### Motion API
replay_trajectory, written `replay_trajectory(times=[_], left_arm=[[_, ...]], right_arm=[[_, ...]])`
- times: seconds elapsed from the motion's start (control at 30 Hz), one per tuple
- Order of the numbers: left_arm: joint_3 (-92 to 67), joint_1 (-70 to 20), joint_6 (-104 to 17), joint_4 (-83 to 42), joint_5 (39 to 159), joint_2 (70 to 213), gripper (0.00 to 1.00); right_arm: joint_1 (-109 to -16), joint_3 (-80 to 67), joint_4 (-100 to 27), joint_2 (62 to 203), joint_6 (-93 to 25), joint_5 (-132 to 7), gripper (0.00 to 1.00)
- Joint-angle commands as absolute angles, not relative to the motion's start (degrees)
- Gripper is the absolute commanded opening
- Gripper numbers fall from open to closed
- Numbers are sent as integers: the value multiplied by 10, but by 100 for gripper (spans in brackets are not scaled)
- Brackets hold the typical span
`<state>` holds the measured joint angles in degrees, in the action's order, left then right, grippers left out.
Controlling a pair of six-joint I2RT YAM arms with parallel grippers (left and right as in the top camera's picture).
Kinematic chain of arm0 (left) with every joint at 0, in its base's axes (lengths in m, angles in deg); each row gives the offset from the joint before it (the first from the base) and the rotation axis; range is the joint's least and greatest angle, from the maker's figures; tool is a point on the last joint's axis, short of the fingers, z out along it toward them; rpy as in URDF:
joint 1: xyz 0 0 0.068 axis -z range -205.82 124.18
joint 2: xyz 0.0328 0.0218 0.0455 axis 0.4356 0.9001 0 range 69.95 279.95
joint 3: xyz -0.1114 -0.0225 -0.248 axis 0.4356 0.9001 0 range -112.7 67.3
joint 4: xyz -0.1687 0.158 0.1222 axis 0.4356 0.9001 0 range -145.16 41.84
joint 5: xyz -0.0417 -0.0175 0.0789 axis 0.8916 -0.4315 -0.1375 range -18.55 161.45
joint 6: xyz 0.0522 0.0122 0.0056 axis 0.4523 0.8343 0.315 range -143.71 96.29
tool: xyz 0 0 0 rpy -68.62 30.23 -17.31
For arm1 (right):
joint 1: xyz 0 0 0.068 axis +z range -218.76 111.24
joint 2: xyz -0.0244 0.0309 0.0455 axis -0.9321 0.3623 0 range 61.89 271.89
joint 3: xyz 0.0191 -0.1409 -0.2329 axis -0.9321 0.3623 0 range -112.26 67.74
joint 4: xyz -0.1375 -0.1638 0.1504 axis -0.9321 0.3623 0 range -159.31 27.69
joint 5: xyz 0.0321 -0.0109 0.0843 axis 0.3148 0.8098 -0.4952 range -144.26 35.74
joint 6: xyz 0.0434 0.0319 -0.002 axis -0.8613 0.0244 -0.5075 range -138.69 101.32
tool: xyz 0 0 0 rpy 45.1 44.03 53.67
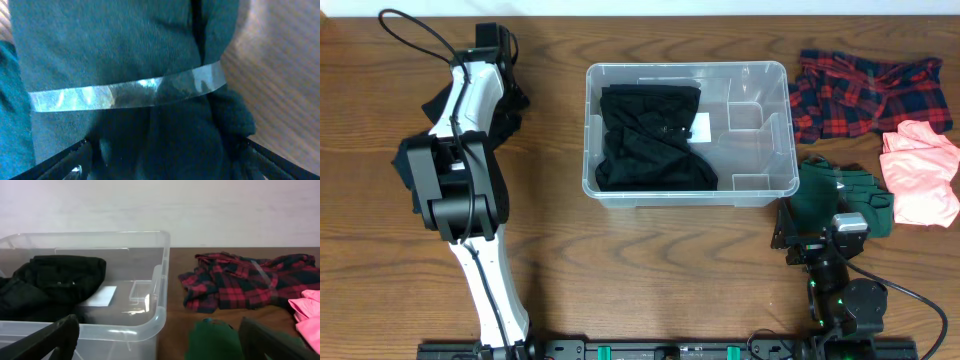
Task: Pack container
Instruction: 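Grasp the rolled dark green garment with the left gripper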
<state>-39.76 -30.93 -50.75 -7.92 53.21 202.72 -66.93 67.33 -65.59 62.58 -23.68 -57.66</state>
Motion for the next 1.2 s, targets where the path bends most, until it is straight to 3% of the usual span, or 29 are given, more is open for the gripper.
replay_trajectory(times=[0.0, 0.83, 0.97, 1.17], left_arm=[[-386, -309, -513, -82, 523, 2037, 92], [-346, -309, -513, -94, 543, 2037, 92], [-344, -309, -513, -94, 545, 2037, 70], [-344, -309, -513, -94, 545, 2037, 53]], right_arm=[[-675, 674, -654, 623, -242, -577, 99], [-675, 674, -654, 623, -242, -577, 99], [-675, 674, -654, 623, -242, -577, 99], [-675, 674, -654, 623, -242, -577, 99]])
